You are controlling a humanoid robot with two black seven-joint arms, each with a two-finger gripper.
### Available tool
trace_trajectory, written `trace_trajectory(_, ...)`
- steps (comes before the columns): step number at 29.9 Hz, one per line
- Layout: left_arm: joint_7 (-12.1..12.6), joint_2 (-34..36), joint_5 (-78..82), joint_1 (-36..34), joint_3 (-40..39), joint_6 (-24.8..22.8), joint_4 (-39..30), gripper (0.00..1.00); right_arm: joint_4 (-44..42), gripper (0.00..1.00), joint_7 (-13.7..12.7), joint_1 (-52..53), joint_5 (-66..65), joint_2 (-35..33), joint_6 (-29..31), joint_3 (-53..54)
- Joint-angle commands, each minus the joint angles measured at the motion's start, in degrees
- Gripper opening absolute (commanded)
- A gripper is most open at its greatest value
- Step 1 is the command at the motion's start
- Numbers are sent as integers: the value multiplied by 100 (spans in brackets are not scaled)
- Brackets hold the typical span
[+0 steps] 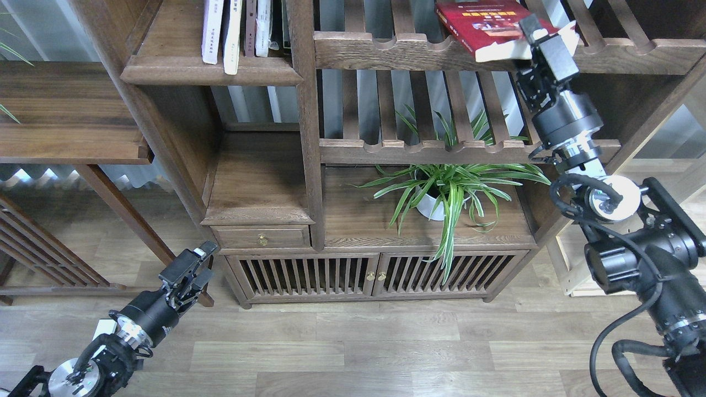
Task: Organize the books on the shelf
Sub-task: 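Raise the right gripper up to the red book on the top shelf, then grasp the red book and pull it off the shelf toward the robot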
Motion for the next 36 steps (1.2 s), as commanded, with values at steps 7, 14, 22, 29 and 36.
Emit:
trace_trajectory(7,0,4,0,0,18,0,0,99,1,17,24,5,-28,-48,0,27)
trace_trajectory(14,0,13,0,9,18,0,0,99,1,4,15,-30,-19,-118,0,228)
trace_trajectory(22,0,13,0,9,53,0,79,99,-7,4,7,-65,16,-337,0,711)
trace_trajectory(29,0,4,0,-70,71,0,123,99,28,4,7,-636,218,-470,0,1204)
trace_trajectory(36,0,-5,0,-140,80,0,246,99,186,4,15,-1181,385,-470,0,1521)
